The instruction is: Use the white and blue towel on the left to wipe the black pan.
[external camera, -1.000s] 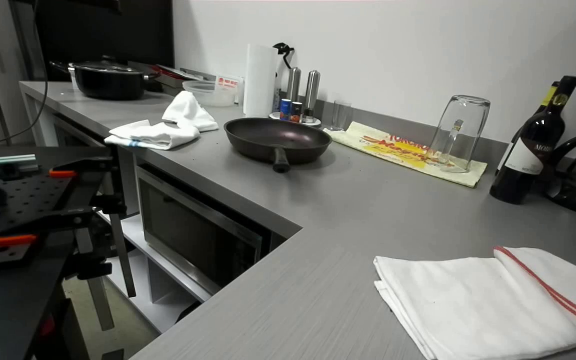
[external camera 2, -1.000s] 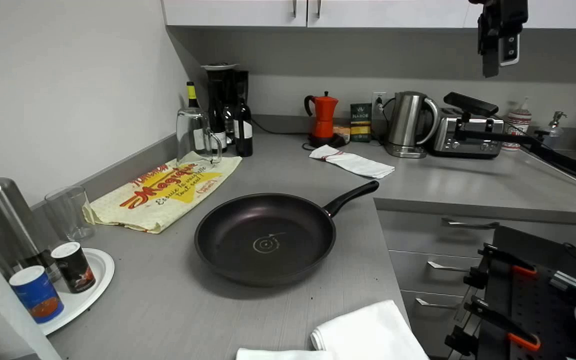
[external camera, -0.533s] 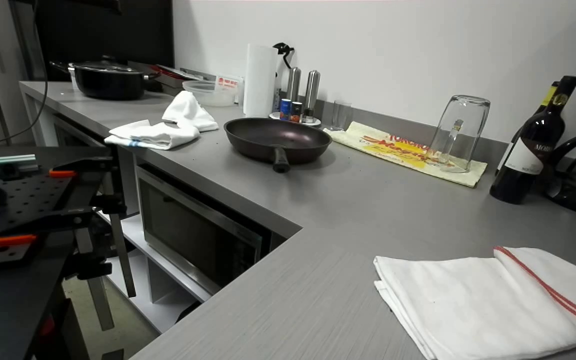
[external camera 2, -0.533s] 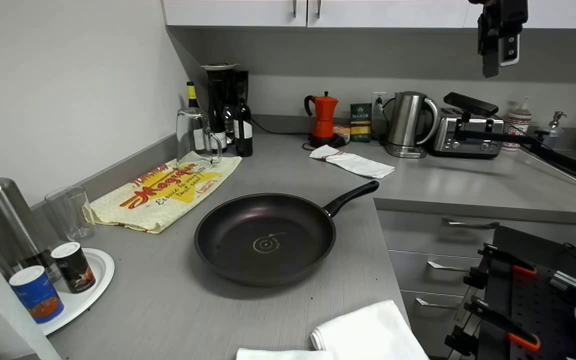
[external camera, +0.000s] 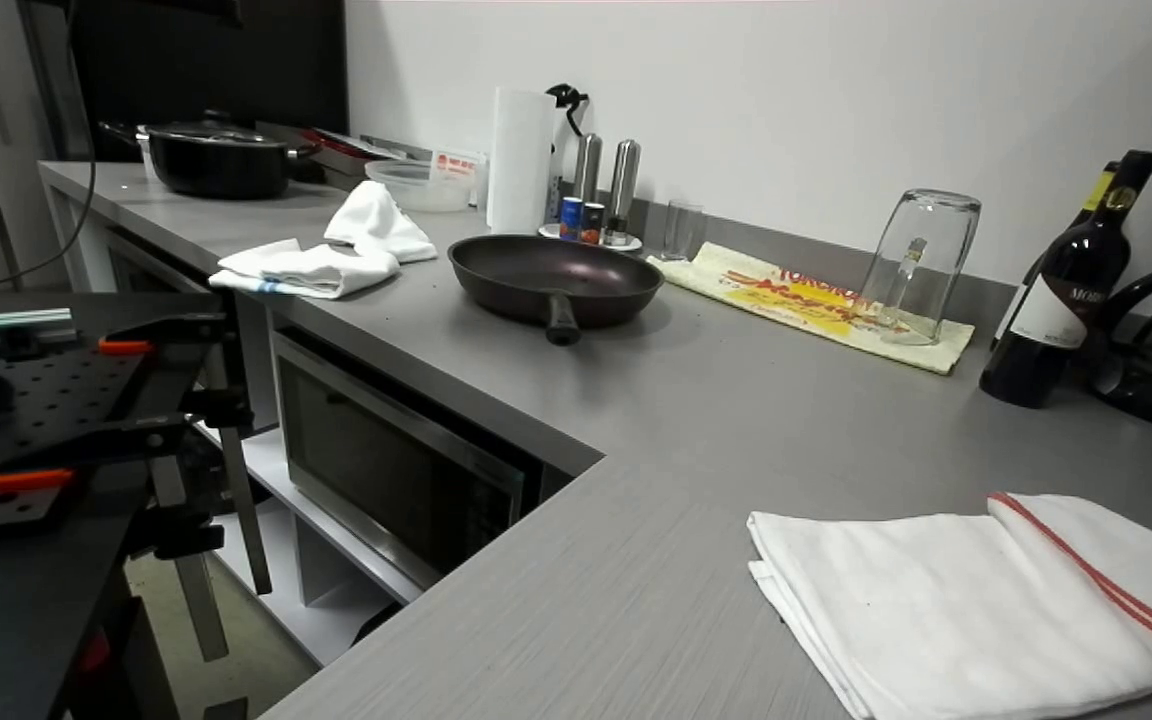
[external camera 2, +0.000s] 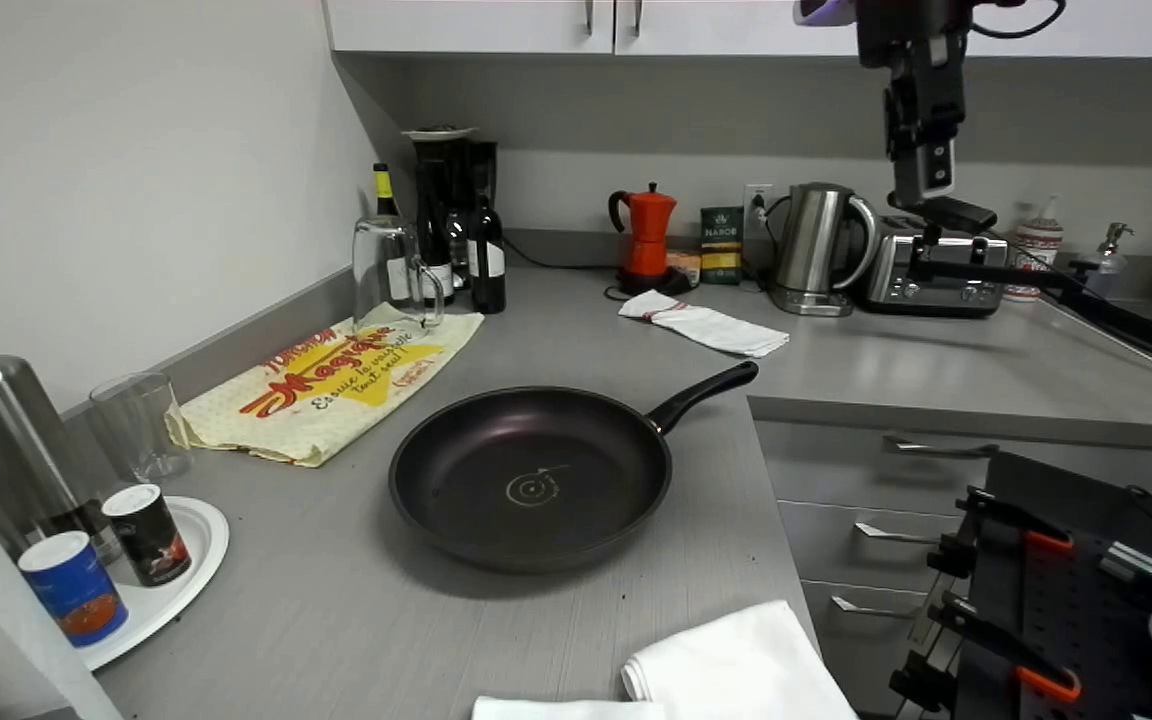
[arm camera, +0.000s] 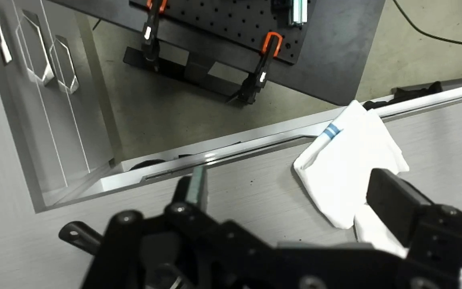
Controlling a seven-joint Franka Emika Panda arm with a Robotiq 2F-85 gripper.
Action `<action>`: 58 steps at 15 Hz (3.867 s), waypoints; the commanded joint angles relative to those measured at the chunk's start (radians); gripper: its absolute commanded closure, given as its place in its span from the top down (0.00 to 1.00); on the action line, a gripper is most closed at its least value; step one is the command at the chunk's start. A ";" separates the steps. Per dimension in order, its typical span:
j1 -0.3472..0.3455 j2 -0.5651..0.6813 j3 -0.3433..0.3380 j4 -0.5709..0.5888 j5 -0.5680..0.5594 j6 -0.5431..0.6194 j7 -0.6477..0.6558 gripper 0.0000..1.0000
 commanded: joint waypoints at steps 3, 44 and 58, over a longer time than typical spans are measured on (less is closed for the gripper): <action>0.057 0.148 0.104 0.032 -0.006 0.147 -0.011 1.00; 0.314 1.170 0.490 0.696 -0.084 0.431 -0.230 1.00; 0.318 1.266 0.500 0.726 -0.076 0.432 -0.218 0.43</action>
